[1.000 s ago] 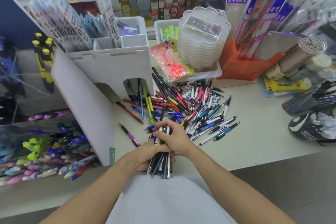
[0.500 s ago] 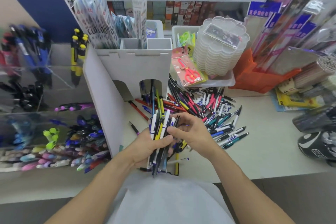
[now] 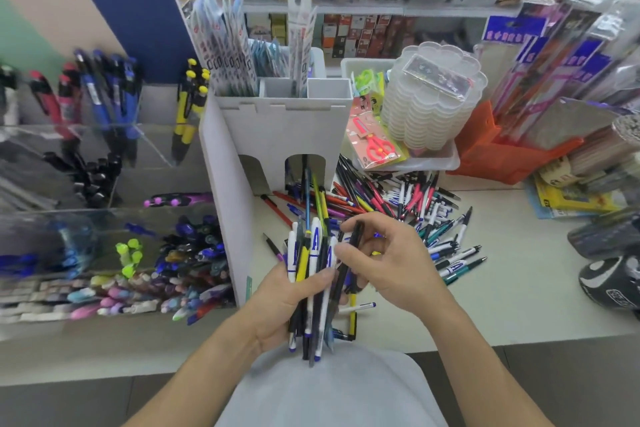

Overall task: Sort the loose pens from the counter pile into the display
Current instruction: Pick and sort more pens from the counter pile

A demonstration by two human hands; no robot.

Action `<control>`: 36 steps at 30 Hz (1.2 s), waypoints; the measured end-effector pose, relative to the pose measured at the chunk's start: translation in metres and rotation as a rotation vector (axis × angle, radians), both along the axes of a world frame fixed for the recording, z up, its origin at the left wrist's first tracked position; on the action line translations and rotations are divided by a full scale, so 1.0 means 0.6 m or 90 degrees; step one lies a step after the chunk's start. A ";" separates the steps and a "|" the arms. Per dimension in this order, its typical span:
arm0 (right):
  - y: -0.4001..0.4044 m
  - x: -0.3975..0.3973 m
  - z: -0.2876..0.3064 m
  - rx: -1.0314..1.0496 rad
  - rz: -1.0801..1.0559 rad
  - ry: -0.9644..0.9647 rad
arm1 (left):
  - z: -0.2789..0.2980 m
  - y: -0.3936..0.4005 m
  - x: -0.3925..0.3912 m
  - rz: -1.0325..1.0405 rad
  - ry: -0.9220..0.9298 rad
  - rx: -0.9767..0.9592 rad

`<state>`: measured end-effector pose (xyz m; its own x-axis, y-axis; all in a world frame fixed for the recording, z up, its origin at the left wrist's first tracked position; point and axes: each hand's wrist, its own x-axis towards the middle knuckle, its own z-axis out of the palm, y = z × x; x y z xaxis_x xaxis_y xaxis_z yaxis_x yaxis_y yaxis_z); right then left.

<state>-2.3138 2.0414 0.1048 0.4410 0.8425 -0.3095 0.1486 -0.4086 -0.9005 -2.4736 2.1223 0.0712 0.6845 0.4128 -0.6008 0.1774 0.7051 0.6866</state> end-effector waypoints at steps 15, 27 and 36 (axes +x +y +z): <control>0.017 -0.054 0.006 -0.069 0.128 -0.055 | 0.004 0.016 -0.054 0.030 -0.010 -0.052; -0.010 -0.087 -0.001 -0.010 0.175 0.162 | -0.017 0.013 -0.059 0.006 0.006 -0.015; 0.013 -0.054 0.009 0.110 -0.031 0.263 | -0.014 0.019 -0.069 -0.049 -0.033 -0.013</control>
<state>-2.3463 2.0490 0.1099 0.3508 0.8783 -0.3249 -0.2538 -0.2448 -0.9357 -2.5152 2.1335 0.0629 0.7446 0.3456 -0.5711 0.1963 0.7044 0.6821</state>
